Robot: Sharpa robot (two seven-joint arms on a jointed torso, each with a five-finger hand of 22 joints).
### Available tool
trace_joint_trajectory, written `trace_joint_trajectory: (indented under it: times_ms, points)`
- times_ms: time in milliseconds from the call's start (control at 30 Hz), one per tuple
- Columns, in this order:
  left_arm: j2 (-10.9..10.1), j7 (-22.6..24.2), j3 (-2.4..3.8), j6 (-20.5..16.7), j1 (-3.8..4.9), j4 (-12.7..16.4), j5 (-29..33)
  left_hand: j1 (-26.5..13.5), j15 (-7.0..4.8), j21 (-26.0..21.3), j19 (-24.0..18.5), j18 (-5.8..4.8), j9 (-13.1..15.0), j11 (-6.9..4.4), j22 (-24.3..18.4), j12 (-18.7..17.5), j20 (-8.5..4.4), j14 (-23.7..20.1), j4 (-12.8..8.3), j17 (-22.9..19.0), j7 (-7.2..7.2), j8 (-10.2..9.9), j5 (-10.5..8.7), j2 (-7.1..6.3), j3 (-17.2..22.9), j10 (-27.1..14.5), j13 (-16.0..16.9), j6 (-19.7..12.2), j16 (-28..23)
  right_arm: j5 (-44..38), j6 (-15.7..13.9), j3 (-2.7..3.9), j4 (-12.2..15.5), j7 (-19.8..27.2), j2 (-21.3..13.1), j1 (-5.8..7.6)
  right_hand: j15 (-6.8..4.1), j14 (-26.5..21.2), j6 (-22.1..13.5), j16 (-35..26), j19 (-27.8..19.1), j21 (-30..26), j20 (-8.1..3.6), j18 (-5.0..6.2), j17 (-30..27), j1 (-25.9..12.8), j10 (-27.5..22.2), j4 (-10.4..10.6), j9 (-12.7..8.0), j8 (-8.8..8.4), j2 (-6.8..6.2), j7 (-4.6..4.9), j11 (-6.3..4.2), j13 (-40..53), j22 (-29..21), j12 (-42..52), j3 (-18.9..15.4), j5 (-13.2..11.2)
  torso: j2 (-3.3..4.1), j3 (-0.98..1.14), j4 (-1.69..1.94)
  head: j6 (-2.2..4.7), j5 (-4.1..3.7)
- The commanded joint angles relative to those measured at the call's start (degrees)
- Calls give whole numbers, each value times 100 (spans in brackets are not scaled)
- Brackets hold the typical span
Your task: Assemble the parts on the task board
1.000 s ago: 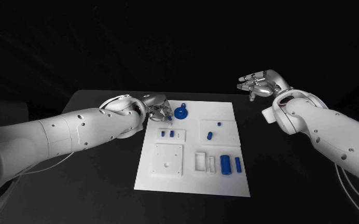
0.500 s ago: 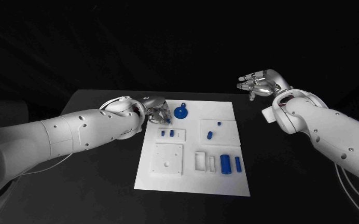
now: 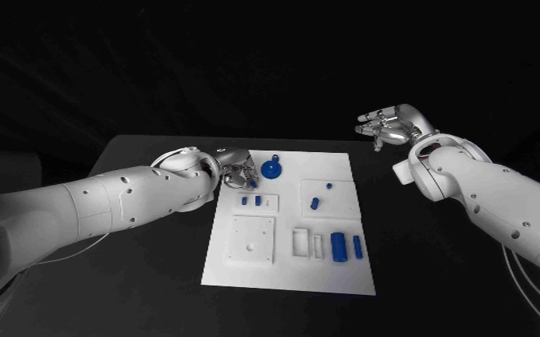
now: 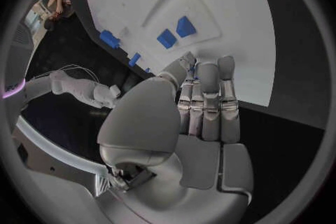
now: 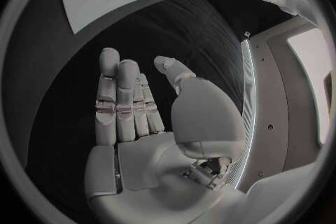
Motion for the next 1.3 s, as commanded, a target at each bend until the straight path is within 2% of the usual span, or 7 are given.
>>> trace_joint_trajectory:
  times_ms: [33,533,1100,1300]
  points:
    - [31,-15,-1,3,-14,-13,-42,46,11,29,7,41,5,28,112,-22,-2,24,12,9,22,34,-35,31,-27,-4,-2,-8,-3,8,62,3,4,67,3,-3,2,-32,34,12,64,-19,0,63,-5,-62,3,5,4,-18,1,23,15,-9,11,-28,25,23,1,1,-4,-6,1]
    - [103,-76,-18,82,-35,-90,-45,44,17,24,3,45,4,37,111,-21,5,15,22,5,28,31,-35,32,-19,-34,-2,-42,-18,9,67,3,3,63,2,-3,2,-32,34,12,64,-19,0,63,-5,-62,3,5,4,-18,1,23,15,-9,11,-28,25,23,-1,3,-2,-8,-2]
    - [175,-174,-75,278,-40,-176,-105,51,18,19,4,48,5,38,111,-21,6,9,28,6,30,34,-37,35,-11,-35,-2,-39,-17,12,83,3,-5,60,6,-3,2,-28,34,17,78,-39,0,64,-10,-69,2,4,4,-19,0,22,15,-9,24,-28,25,25,-1,4,-2,-17,-16]
    - [174,-152,-94,224,-41,-182,-98,47,21,14,-3,46,3,44,111,-21,8,10,30,9,34,31,-42,22,-15,-47,-2,-62,-11,13,86,3,-7,61,7,-4,2,-28,34,17,78,-39,0,64,-10,-69,2,4,4,-19,0,22,15,-9,24,-28,25,25,0,3,1,-17,-23]
